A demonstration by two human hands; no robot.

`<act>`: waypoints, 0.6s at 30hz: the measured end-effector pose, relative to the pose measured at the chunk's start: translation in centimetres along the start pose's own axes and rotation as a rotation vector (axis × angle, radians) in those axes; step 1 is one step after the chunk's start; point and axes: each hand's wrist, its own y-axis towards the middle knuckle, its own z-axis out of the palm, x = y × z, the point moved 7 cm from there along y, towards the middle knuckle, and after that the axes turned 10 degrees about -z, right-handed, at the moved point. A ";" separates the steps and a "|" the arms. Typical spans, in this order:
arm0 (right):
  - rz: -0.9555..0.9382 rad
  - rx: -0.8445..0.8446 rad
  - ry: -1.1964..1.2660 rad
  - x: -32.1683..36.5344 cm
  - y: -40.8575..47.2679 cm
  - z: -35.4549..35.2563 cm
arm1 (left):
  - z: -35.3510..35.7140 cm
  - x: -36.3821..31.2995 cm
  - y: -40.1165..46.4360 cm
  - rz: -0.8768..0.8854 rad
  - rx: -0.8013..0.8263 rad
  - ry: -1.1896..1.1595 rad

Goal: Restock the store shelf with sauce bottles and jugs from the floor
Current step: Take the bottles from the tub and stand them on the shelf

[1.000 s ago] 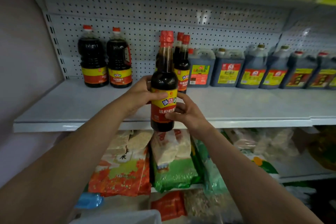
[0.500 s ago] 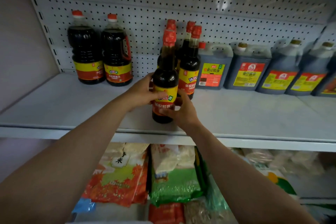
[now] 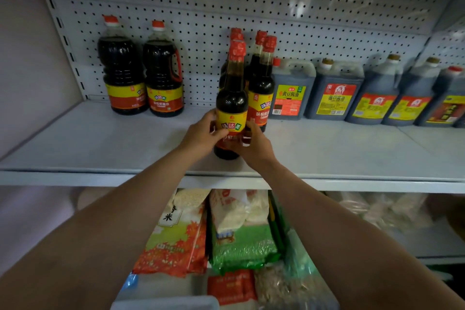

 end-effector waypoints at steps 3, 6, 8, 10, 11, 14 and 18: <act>0.068 -0.041 -0.051 -0.2 -2.5 -0.8 | -0.6 3.6 -2.9 -0.048 -0.058 -0.043; 0.091 -0.064 -0.097 0.3 -6.4 -0.2 | -2.1 7.4 -6.7 -0.067 -0.154 -0.063; 0.098 -0.067 -0.118 0.7 -9.0 1.0 | -2.6 9.1 -9.1 -0.040 -0.188 -0.043; 0.107 -0.046 -0.144 1.2 -11.5 2.7 | -2.9 10.7 -11.5 -0.015 -0.193 0.015; 0.114 -0.033 -0.153 1.4 -12.8 3.6 | -2.9 11.5 -12.6 -0.011 -0.188 0.044; 0.151 0.014 -0.174 1.3 -16.8 6.4 | -2.7 15.3 -15.9 -0.046 -0.162 0.124; 0.274 0.183 -0.241 -1.8 -22.5 10.6 | -1.6 22.3 -21.3 -0.186 -0.078 0.169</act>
